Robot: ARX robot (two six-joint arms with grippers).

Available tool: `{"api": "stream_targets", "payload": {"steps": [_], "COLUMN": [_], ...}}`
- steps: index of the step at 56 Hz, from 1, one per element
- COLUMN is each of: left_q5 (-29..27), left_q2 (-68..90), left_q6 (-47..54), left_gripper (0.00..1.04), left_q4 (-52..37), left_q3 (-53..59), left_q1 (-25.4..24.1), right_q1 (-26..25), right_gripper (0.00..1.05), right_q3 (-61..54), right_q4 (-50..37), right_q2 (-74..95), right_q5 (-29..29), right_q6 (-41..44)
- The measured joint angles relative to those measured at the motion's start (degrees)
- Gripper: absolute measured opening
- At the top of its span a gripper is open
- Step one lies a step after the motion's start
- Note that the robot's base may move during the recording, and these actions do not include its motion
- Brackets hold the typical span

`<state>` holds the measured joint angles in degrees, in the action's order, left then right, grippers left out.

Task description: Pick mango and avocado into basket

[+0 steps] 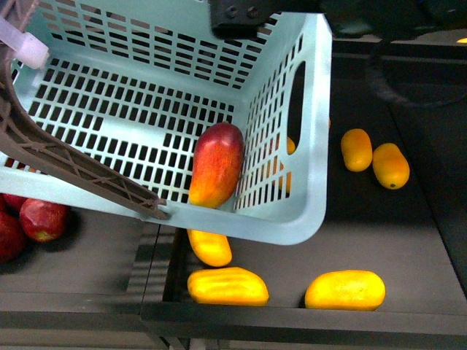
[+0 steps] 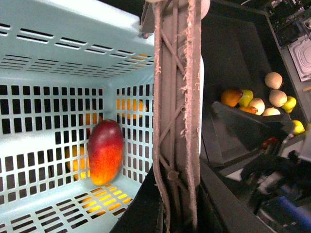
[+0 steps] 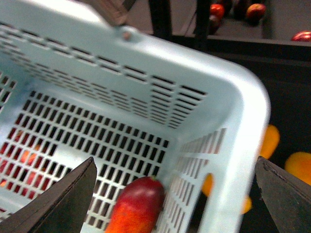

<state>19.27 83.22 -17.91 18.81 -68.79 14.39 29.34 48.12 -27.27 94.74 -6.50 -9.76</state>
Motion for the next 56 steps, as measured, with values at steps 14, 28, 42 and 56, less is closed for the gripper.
{"api": "stream_targets", "payload": {"steps": [14,28,42,56], "left_q5": [0.1,0.3,0.1,0.2], "left_q2": [0.0,0.0,0.0,0.0], "left_q6": [-0.1,-0.2,-0.1,-0.2], "left_gripper": [0.11,0.11,0.11,0.11], "left_q4": [0.0,0.0,0.0,0.0], "left_q3": [0.0,0.0,0.0,0.0], "left_q1": [-0.1,-0.1,-0.1,-0.1], "right_q1": [-10.4,-21.3,-26.5,-30.9], "right_gripper": [0.97,0.97,0.97,0.97], "right_q3": [-5.0,-13.4,-28.0,-38.2], "right_q4": [-2.0,-3.3,2.3,7.2], "right_q2": [-6.9,-19.1,-41.7,-57.7], "right_q5": [-0.1,2.0,2.5,3.6], "right_q6": [1.2,2.1,0.0,-2.4]}}
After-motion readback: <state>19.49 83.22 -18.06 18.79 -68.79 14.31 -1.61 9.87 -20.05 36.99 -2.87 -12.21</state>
